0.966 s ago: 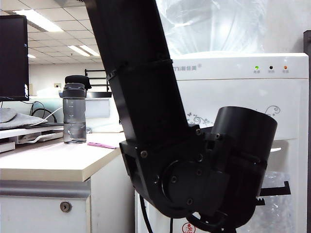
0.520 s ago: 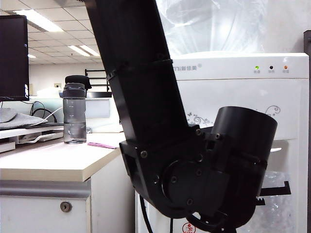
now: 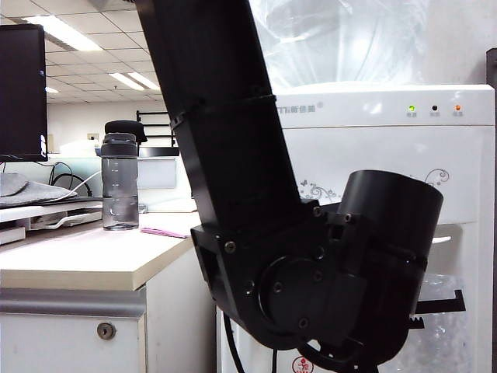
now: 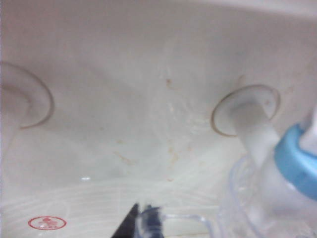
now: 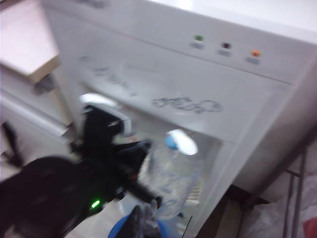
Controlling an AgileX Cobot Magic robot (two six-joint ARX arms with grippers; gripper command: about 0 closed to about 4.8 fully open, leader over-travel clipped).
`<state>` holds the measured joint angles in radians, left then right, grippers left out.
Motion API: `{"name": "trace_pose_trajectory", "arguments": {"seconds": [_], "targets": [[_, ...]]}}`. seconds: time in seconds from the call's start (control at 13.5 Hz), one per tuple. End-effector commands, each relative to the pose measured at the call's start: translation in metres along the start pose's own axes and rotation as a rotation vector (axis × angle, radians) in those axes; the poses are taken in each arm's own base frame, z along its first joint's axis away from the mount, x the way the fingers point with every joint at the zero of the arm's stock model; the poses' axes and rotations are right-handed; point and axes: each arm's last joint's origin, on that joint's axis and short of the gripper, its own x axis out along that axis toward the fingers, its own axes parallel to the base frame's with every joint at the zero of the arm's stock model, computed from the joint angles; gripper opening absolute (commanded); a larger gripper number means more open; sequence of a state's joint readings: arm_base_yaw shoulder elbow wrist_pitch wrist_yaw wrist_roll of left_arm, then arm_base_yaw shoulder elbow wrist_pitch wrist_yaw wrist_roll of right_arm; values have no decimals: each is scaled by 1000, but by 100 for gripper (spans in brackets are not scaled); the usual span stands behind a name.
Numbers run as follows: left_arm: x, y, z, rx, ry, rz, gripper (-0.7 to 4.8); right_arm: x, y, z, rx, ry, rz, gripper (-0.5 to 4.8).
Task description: Pick up the plastic mug from the left desk, go to the cold water outlet of the water dispenser, press the vertical switch to get some water, then put the mug back on the desk.
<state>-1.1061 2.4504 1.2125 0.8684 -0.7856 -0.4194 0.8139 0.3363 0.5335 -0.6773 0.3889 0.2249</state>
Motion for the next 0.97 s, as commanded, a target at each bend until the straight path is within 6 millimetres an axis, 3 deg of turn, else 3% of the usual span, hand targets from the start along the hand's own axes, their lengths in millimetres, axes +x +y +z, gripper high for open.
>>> {"name": "trace_pose_trajectory", "arguments": {"seconds": [0.07, 0.59, 0.97], "targets": [[-1, -3, 5, -22, -20, -14, -6, 13, -1, -2, 1, -61, 32, -1], [-1, -3, 5, -22, -19, -15, -6, 40, -29, -12, 51, -111, -29, -1], [-1, -3, 5, -22, -20, -16, -6, 64, -62, -17, 90, -90, 63, -1]]}}
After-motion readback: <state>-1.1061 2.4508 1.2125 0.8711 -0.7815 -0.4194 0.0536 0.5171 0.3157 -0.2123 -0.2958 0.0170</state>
